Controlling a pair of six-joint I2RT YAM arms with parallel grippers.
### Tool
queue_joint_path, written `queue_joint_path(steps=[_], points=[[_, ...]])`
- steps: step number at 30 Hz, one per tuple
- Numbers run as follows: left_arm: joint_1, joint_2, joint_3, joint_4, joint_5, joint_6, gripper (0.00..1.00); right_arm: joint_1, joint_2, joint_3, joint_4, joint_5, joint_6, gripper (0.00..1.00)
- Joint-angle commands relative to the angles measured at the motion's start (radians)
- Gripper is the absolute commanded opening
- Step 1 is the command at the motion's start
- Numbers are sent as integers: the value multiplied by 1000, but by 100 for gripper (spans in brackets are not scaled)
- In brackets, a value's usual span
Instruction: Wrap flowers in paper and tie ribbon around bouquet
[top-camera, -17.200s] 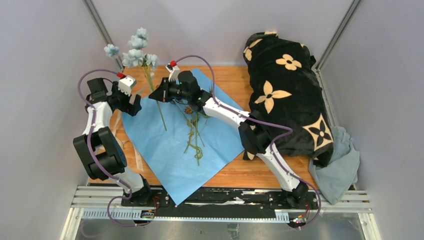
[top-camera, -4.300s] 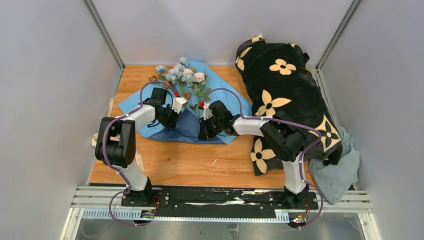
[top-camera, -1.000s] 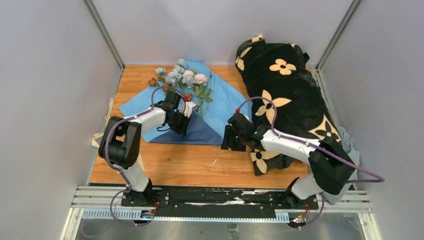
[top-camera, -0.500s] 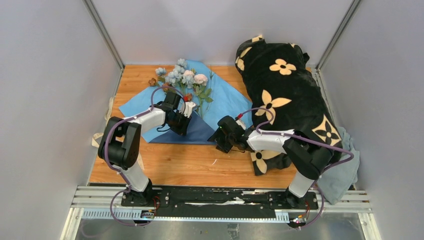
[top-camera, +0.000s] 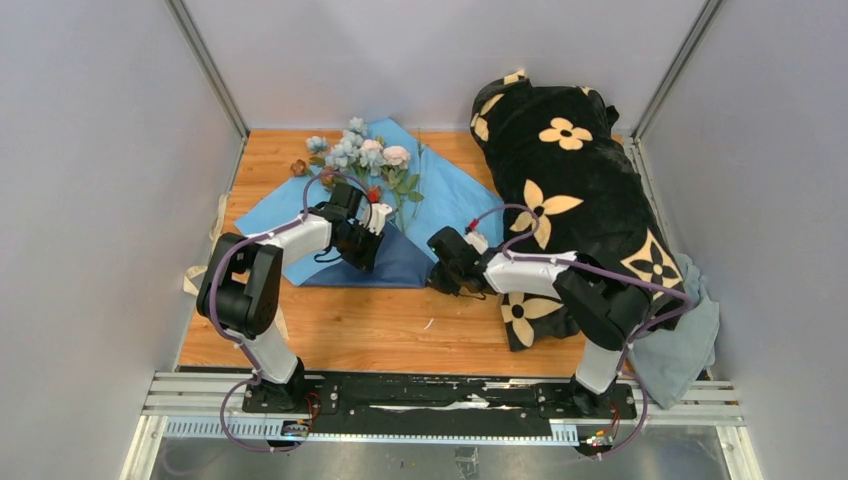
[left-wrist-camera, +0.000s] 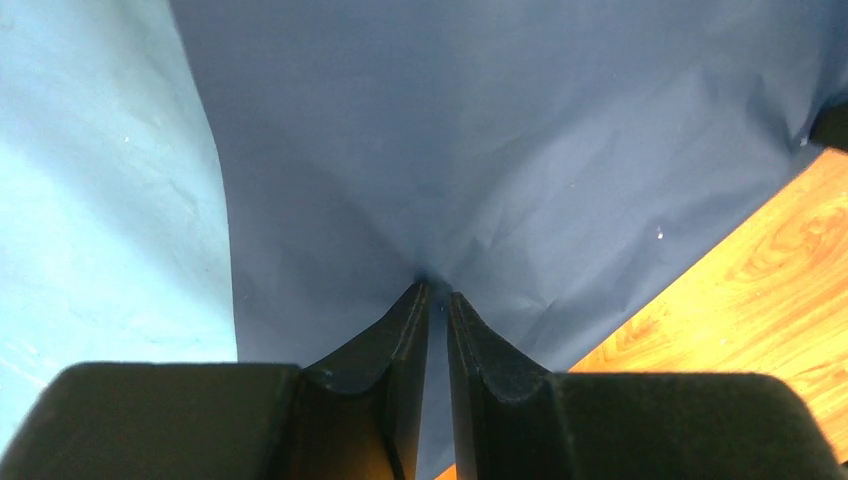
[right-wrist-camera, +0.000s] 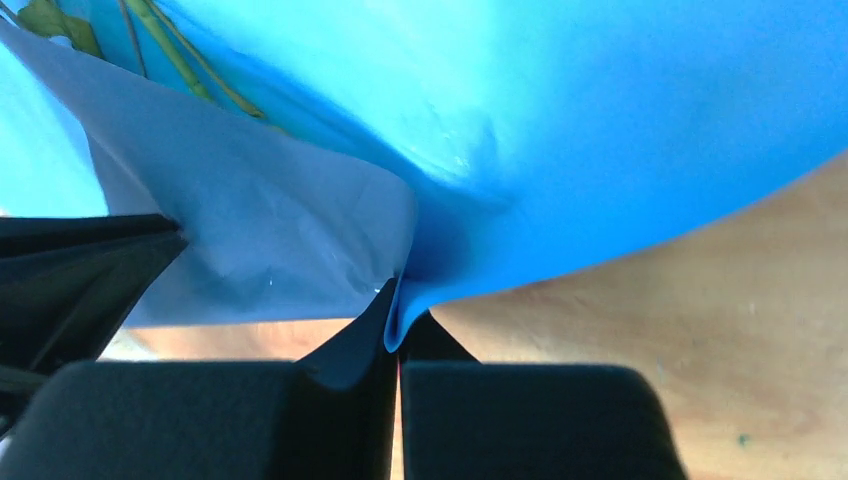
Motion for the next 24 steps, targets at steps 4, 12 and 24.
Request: queue_joint_path(steps=[4,12,24], points=[[7,77,75,-41,-44,34,25,97,105,332,-420,452,-660,0],[28,139,96,-34,-28,22,25,207,128,417,-417,664,-1088,0],[108,128,83,-8,182,23,33,358,328,554,-132,672,-1887,0]])
